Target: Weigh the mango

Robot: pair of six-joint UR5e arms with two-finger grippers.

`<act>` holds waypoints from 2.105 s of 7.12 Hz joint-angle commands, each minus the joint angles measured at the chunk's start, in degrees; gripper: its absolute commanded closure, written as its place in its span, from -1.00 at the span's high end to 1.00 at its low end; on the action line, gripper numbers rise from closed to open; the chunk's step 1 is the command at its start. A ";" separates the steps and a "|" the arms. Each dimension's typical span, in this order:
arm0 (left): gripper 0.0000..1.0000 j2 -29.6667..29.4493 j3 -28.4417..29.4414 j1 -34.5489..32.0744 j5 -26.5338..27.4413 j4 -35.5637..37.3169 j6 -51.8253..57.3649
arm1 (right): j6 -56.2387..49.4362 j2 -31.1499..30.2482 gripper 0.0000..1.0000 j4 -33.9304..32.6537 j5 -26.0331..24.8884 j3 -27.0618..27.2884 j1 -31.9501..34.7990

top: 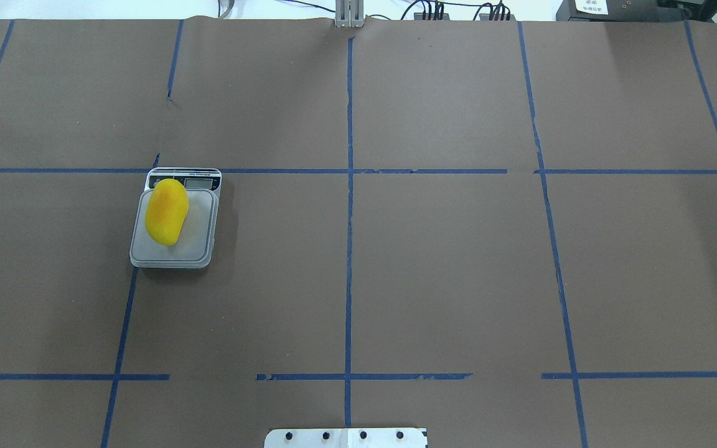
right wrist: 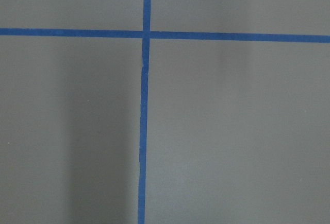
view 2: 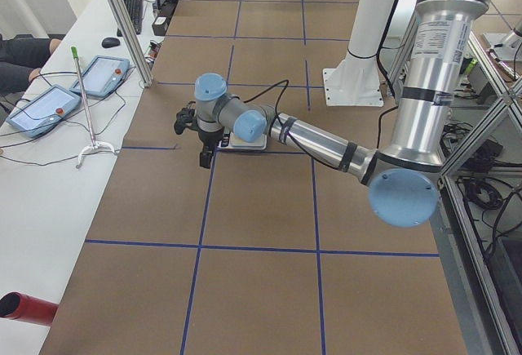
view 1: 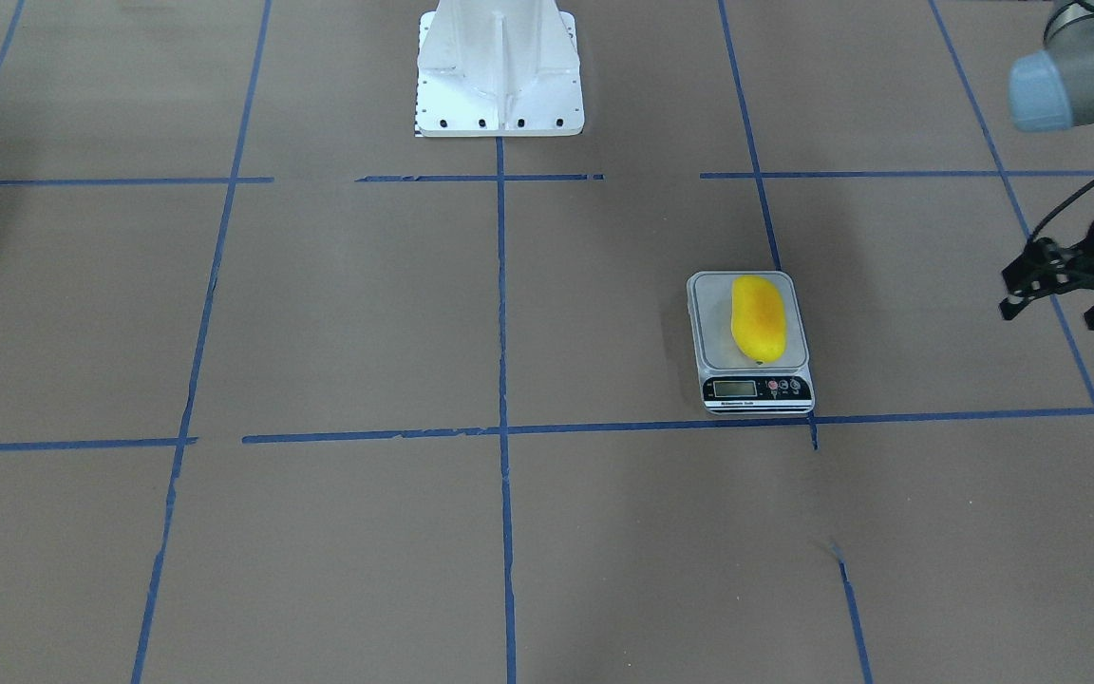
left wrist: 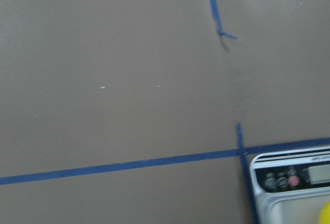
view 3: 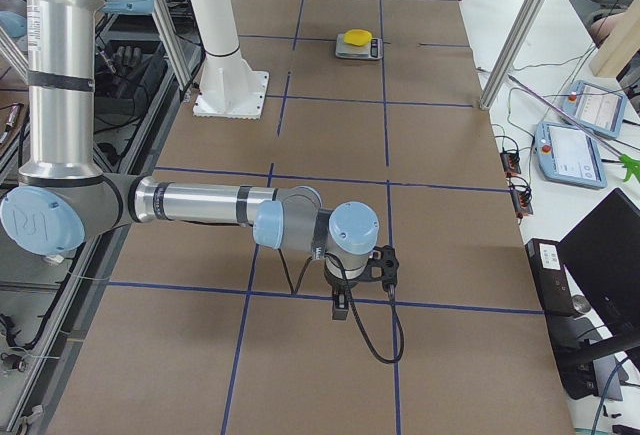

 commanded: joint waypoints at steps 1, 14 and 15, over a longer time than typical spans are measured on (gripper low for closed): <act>1.00 5.05 4.65 -14.77 -2.71 3.77 16.09 | 0.00 0.00 1.00 0.00 0.00 0.00 0.00; 1.00 9.34 0.81 -17.89 -4.83 17.17 21.12 | 0.00 0.00 1.00 0.00 0.00 0.00 0.00; 1.00 9.35 0.81 -17.89 -4.82 17.25 21.38 | 0.00 0.00 1.00 0.00 0.00 0.00 0.00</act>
